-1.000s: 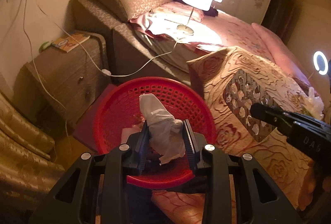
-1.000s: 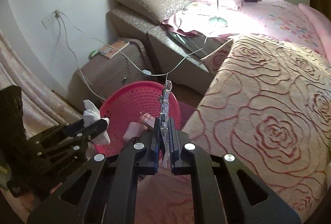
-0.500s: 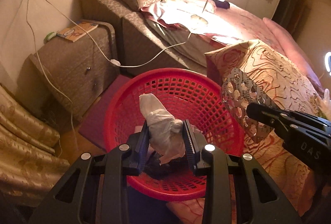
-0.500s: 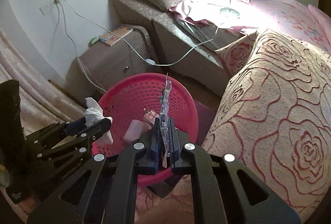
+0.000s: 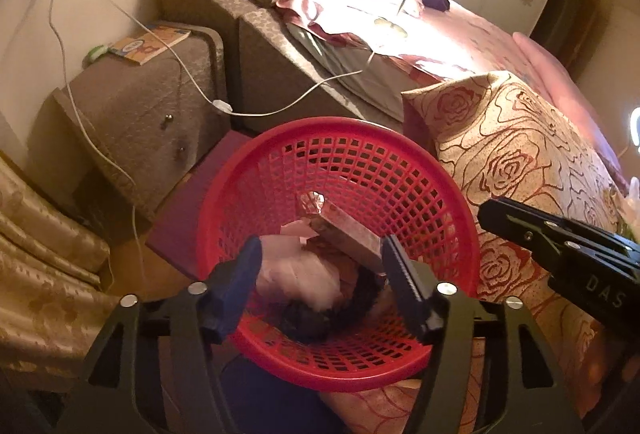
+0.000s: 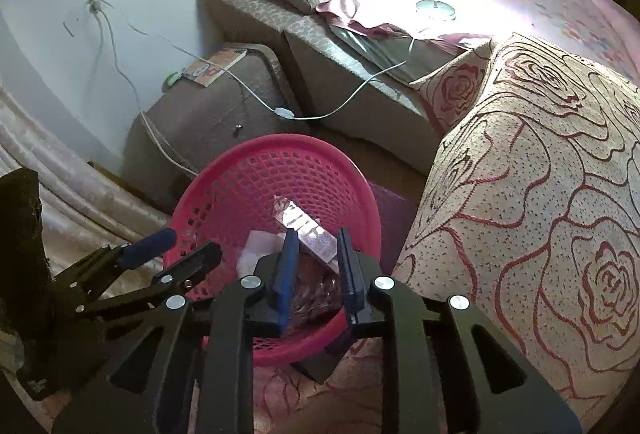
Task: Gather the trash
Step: 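Open both tools to drop the tissue and blister pack into the wastebasket, then return the right tool to the bed and grasp the printed cartoon snack wrapper, then pass the snack wrapper from the right tool into the left tool's fingers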
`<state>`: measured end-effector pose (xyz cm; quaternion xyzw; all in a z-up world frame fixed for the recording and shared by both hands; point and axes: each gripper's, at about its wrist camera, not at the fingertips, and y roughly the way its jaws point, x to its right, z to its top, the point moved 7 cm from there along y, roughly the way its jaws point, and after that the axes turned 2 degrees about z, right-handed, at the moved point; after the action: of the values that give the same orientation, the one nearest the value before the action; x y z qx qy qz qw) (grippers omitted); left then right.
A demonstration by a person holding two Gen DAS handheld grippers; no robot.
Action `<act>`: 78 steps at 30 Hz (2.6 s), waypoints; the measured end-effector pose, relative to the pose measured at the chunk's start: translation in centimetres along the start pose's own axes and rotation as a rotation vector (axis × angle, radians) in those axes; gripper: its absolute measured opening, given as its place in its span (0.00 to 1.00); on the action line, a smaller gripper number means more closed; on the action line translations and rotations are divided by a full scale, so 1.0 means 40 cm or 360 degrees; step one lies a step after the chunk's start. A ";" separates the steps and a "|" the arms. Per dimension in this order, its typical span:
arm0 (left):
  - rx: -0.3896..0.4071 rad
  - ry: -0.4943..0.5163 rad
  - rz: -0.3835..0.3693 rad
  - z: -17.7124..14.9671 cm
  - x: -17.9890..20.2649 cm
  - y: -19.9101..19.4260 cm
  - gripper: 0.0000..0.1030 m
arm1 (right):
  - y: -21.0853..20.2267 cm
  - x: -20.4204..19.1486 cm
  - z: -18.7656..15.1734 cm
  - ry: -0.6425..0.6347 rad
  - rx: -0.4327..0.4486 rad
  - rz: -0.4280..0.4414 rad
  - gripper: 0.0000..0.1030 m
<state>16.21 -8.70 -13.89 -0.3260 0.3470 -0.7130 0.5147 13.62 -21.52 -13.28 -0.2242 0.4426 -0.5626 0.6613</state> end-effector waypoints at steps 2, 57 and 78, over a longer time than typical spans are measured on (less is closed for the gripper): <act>0.0009 -0.0024 0.0000 0.001 -0.007 -0.006 0.63 | -0.004 0.003 -0.002 0.0003 0.0003 0.0001 0.20; 0.0170 0.0425 -0.0310 -0.090 0.384 -0.182 0.67 | -0.503 0.701 -0.281 0.0635 0.0415 -0.0596 0.57; 0.0175 0.0501 -0.0372 -0.119 0.418 -0.201 0.67 | -0.411 0.329 -0.270 0.0298 0.0298 -0.0208 0.64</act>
<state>3.89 -22.14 -8.02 -0.2201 0.3436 -0.8279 0.3849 -4.73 -36.11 -10.08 -0.1364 0.4325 -0.6617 0.5971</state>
